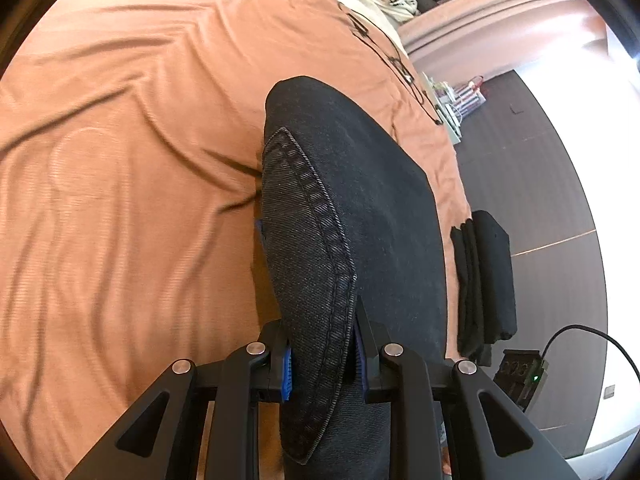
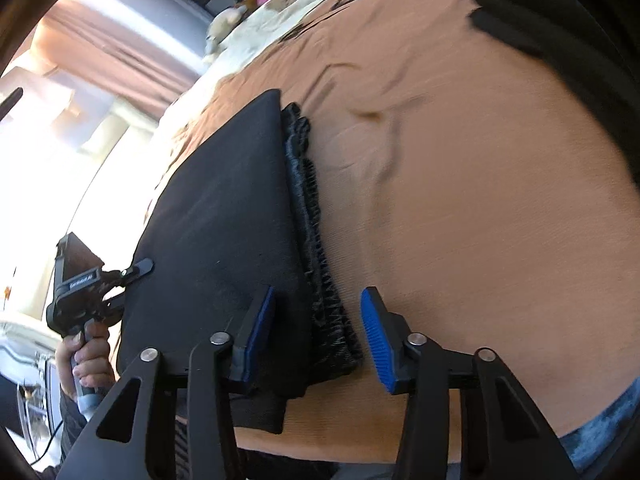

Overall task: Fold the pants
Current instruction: 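Press and straighten the folded pants with both grippers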

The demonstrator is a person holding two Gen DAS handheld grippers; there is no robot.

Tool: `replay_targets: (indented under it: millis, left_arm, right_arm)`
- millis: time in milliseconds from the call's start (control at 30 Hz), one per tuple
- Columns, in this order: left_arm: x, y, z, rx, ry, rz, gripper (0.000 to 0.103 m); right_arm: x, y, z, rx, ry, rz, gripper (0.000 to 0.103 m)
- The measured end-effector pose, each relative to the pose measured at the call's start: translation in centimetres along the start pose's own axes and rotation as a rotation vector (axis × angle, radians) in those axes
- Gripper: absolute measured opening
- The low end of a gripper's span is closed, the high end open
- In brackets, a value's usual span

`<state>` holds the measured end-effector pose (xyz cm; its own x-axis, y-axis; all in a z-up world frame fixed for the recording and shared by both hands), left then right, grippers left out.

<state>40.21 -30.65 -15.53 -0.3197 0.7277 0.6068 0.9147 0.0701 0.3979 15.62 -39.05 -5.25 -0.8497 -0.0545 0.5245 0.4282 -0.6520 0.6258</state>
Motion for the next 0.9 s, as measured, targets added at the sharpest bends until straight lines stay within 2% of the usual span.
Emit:
replay_targets:
  millis: [467, 900]
  left_arm:
    - [5.0, 1.9, 4.2, -0.001, 0.057, -0.029, 0.024]
    - [9.9, 4.2, 9.2, 0.016, 0.110, -0.078, 0.024]
  right_arm:
    - [-6.4, -2.8, 5.5, 0.018, 0.104, 0.101, 0.029]
    - [-12.2, -3.6, 9.5, 0.071, 0.163, 0.169, 0.029]
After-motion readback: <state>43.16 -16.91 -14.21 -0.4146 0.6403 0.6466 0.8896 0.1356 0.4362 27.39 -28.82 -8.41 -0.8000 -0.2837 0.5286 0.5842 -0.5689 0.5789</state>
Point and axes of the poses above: each gripper's, at about its wrist camera, not at the fingertips, and x roughly against the way its jaws point, z to its left, y to its top, the point moved 5 cm from there along -x, roughly the way its jaws point, and after that the axes turned 13 degrees about -z, right-handed, at the moved point
